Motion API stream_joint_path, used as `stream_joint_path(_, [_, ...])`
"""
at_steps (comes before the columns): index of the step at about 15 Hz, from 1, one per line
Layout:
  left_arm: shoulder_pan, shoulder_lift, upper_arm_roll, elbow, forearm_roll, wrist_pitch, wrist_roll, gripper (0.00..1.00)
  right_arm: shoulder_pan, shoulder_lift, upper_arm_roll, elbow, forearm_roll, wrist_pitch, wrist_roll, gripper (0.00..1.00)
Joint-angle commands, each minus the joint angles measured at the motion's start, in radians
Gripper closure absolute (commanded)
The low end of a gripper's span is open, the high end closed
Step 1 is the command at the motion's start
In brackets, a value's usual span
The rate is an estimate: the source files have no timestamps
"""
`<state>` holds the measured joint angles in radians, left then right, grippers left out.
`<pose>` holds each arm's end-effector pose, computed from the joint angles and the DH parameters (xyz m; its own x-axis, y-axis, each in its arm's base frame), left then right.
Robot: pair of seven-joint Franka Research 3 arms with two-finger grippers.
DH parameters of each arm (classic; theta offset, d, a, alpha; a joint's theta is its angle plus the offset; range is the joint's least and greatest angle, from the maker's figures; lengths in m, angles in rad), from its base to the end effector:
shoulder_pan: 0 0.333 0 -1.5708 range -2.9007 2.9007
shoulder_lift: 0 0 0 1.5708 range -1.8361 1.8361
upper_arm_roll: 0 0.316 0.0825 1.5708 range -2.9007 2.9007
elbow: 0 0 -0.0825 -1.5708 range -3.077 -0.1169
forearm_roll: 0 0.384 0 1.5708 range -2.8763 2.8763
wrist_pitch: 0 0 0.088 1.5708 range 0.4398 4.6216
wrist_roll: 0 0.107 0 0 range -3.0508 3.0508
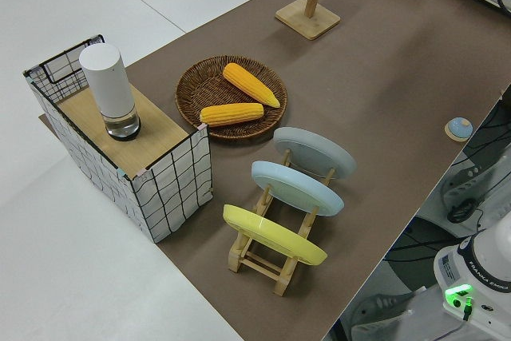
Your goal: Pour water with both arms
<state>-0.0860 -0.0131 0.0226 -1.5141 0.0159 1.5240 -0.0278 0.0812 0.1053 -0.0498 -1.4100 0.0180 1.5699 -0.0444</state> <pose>0.5451 -0.0327 0.6542 0.9991 -0.0348 0.0234 -0.0345 -0.9993 -0.0149 0.5873 0.0221 0.6403 0.9956 0.0763 0.0552 0.0769 -0.9970 -0.0103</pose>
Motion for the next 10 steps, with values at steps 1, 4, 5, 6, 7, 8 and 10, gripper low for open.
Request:
stream_joint_path(1, [0.0, -0.008, 0.003, -0.015, 0.003, -0.004, 0.002, 0.0, -0.017, -0.004, 0.004, 0.002, 0.025, -0.001, -0.015, 0.015])
stream_joint_path(4, [0.002, -0.008, 0.003, -0.015, 0.003, -0.004, 0.002, 0.0, -0.011, -0.004, 0.004, 0.002, 0.022, 0.001, -0.015, 0.015])
stream_joint_path(5, [0.002, -0.008, 0.005, -0.015, 0.003, -0.004, 0.002, 0.0, -0.011, -0.004, 0.002, 0.002, 0.022, 0.001, -0.015, 0.015])
stream_joint_path(6, [0.0, -0.008, 0.004, -0.015, 0.003, -0.004, 0.003, 0.0, -0.012, -0.004, 0.004, 0.002, 0.023, 0.001, -0.015, 0.015])
stream_joint_path(7, [0.0, -0.008, 0.003, -0.015, 0.004, -0.004, 0.003, 0.0, -0.014, -0.003, 0.004, 0.002, 0.023, 0.002, -0.015, 0.015])
stream_joint_path(8, [0.0, -0.008, 0.003, -0.015, 0.004, -0.004, 0.003, 0.0, -0.015, -0.003, 0.004, 0.002, 0.023, 0.002, -0.017, 0.015])
stream_joint_path(10, [0.0, -0.008, 0.003, -0.015, 0.006, -0.004, 0.003, 0.0, -0.014, -0.003, 0.004, 0.002, 0.022, 0.002, -0.015, 0.015])
